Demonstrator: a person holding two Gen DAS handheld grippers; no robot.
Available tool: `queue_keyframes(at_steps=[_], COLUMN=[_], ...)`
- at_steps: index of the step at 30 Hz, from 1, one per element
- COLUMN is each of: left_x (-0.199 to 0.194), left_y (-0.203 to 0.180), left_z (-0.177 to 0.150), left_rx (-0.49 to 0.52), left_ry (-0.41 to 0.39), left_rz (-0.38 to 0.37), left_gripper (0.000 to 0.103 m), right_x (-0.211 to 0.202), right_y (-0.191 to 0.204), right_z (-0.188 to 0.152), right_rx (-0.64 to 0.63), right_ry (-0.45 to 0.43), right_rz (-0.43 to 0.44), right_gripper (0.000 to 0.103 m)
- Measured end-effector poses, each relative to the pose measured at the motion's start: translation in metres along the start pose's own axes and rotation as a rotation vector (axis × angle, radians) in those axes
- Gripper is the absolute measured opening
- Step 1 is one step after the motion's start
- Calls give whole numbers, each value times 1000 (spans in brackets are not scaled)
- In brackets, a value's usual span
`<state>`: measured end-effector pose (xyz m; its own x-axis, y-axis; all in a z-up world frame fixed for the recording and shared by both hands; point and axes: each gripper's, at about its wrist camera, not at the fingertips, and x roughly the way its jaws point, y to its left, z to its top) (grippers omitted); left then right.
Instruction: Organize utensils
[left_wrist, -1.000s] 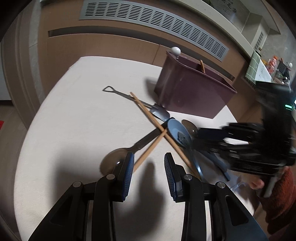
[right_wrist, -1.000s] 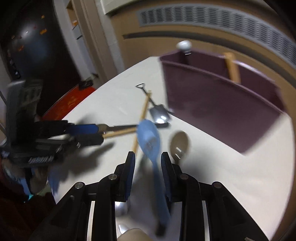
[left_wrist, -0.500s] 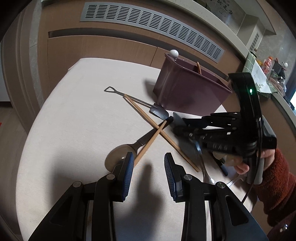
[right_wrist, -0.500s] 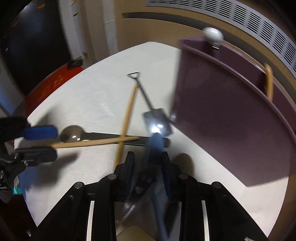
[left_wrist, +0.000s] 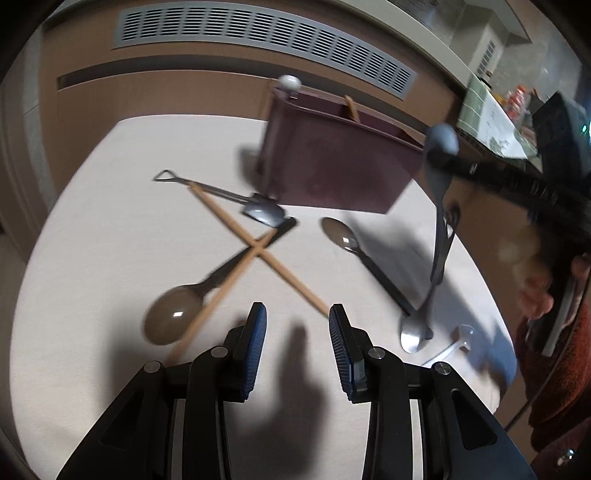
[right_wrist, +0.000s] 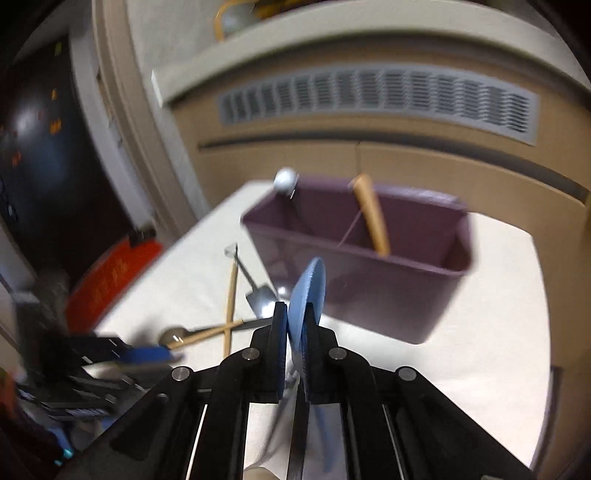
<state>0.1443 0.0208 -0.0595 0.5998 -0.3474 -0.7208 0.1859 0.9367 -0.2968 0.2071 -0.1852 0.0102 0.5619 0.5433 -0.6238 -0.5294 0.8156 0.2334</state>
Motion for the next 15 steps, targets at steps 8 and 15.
queue_keyframes(at_steps=[8, 15], left_x=[17, 60], left_y=[-30, -44], left_z=[2, 31], left_rx=[40, -49], left_ry=[52, 98], left_rz=[-39, -20], left_gripper=[43, 43], right_x=[-42, -49], right_y=[-36, -60], right_z=[1, -37], right_rx=[18, 44], right_ry=[-83, -46], right_rz=[-196, -258], right_gripper=[5, 5])
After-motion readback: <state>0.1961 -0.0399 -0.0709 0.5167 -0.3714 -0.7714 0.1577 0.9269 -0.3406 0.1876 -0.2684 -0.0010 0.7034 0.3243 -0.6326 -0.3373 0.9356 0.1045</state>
